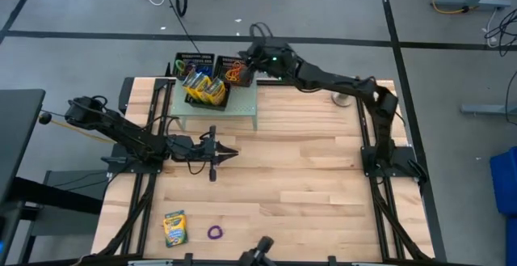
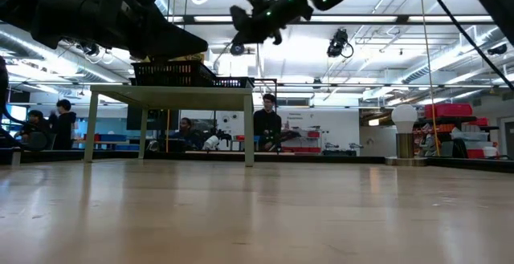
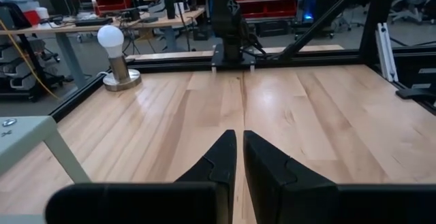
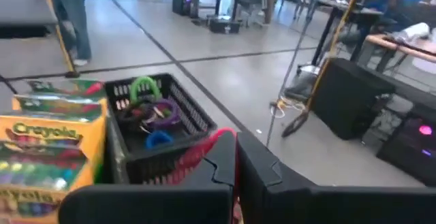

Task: Pick & Place Office Desk Supplies
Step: Put the red rubber band into the top right black bin

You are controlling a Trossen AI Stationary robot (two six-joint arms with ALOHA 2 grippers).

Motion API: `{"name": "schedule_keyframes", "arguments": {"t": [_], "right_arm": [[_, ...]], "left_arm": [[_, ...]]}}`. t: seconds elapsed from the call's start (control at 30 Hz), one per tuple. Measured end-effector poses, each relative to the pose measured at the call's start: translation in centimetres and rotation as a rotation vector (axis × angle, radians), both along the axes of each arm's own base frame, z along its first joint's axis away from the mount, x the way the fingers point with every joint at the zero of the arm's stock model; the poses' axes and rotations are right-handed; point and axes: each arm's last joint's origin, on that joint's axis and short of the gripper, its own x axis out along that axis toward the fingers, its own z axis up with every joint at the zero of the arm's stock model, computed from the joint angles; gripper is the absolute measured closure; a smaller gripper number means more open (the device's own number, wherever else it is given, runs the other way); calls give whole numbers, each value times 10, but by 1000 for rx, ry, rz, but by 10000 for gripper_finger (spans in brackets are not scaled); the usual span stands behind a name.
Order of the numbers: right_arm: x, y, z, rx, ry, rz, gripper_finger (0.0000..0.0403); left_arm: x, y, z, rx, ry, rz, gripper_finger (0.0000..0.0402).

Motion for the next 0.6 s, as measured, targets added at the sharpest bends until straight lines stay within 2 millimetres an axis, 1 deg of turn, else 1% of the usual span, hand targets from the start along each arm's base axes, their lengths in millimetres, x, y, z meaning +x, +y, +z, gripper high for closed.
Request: {"name": "schedule_keyframes", "arguments": {"t": [0.1,0.17,0.23,0.37,0.43,0.6], "right_arm": [[6,-2,-9,18,24,0,397],[8,-3,-15,43,34,-6,387],[7,-5,-19,49,49,-34,368],[4,-8,-21,31,59,-83,324],[3,-12,-21,34,59,-88,311],[-2,-20,-24,82,54,-106,315]], "left_arm": [[0,0,0,3,0,-1,369],[0,0,0,-1,1,-2,369],[0,0,0,-5,2,-6,369],[0,0,0,-7,3,-8,369],[0,0,0,-6,3,-4,369],[0,0,0,-6,3,-3,369]]}}
